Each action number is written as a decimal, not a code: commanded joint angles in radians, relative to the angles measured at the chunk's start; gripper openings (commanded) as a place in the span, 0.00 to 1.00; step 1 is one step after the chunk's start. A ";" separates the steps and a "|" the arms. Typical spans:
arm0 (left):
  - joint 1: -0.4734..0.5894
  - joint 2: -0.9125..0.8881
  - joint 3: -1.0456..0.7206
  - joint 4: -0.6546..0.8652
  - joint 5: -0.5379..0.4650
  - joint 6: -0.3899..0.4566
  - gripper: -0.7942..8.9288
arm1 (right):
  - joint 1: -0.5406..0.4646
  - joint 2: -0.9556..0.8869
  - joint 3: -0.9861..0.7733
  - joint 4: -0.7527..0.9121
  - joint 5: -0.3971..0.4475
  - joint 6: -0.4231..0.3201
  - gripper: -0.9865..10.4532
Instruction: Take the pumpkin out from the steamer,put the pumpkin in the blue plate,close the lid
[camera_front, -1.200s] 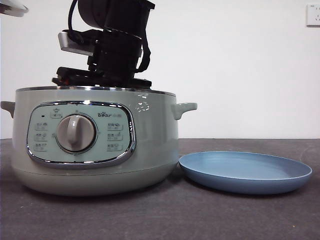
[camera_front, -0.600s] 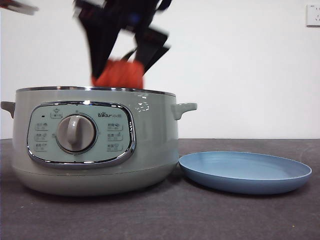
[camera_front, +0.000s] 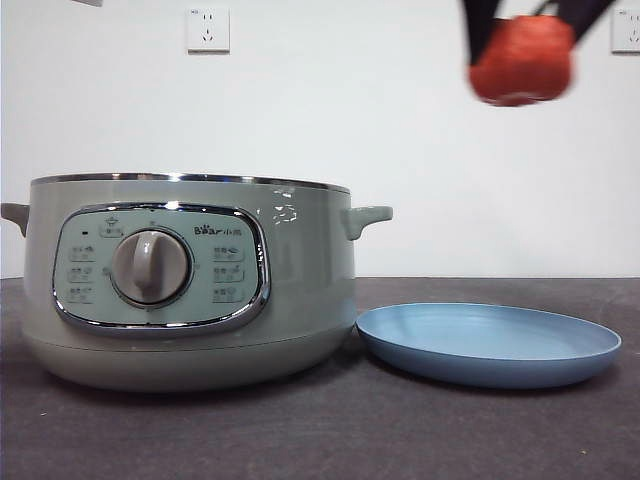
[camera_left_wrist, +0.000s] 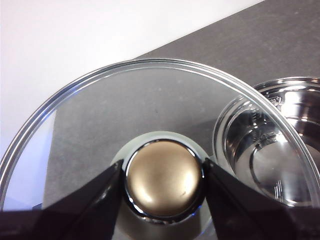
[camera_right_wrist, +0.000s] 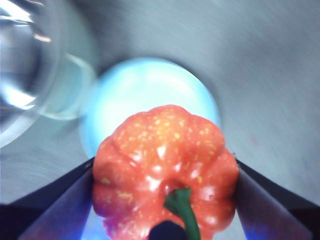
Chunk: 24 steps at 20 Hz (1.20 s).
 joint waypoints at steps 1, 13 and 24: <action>-0.003 -0.010 0.017 0.058 0.018 0.010 0.07 | -0.021 -0.066 -0.140 0.063 -0.002 0.021 0.07; -0.003 -0.008 0.017 0.087 0.063 0.006 0.07 | 0.005 -0.166 -0.735 0.708 -0.017 0.091 0.07; -0.003 -0.008 0.017 0.100 0.064 0.006 0.07 | 0.018 0.070 -0.735 0.818 -0.090 0.090 0.07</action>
